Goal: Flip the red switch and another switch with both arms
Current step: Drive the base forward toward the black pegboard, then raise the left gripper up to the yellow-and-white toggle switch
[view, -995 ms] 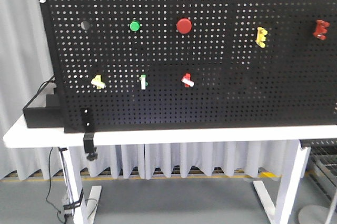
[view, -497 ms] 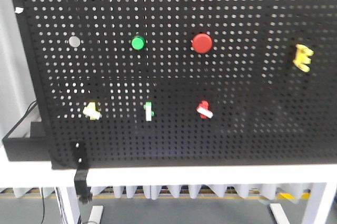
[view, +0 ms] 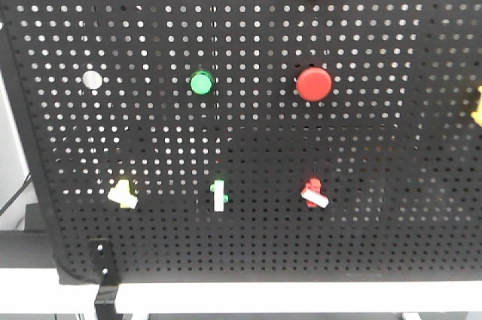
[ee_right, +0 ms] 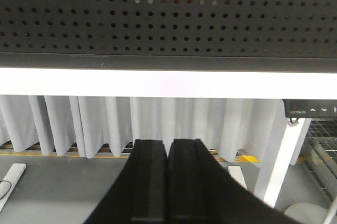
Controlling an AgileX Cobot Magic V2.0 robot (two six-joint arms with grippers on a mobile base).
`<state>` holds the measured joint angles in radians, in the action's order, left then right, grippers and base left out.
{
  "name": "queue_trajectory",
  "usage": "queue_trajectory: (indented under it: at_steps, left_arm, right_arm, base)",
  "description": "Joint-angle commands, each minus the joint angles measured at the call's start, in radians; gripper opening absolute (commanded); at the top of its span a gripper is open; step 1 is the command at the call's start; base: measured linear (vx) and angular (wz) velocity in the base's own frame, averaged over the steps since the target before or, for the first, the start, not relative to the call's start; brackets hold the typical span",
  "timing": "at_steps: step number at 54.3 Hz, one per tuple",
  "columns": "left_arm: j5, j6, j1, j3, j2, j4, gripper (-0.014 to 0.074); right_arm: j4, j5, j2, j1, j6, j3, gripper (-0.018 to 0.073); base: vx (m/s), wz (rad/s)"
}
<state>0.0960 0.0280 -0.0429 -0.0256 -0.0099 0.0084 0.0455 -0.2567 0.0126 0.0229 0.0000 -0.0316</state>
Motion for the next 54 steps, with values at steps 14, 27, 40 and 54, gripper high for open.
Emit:
queue_trajectory:
  at_steps: [14,27,40,54]
  left_arm:
    - [-0.083,-0.01,0.001,-0.02,-0.009,-0.008,0.0002]
    - [-0.083,-0.01,0.001,-0.02,-0.009,-0.008,0.0002]
    - [-0.091,-0.01,0.001,-0.02,-0.009,-0.008,0.0002]
    - [-0.123,-0.01,0.001,-0.02,-0.009,-0.008,0.0002]
  right_arm:
    - [0.002,0.085,0.006,0.0,0.0,-0.005,-0.0004]
    - [0.002,0.085,0.006,0.0,0.0,-0.005,-0.0004]
    - [0.01,0.089,0.006,0.0,-0.009,-0.005,-0.0004]
    - [0.011,0.296,0.006,0.0,-0.009,-0.005,-0.0004]
  base:
    - [0.08,0.0]
    - [0.02,0.0]
    - [0.0,0.0]
    - [0.0,0.0]
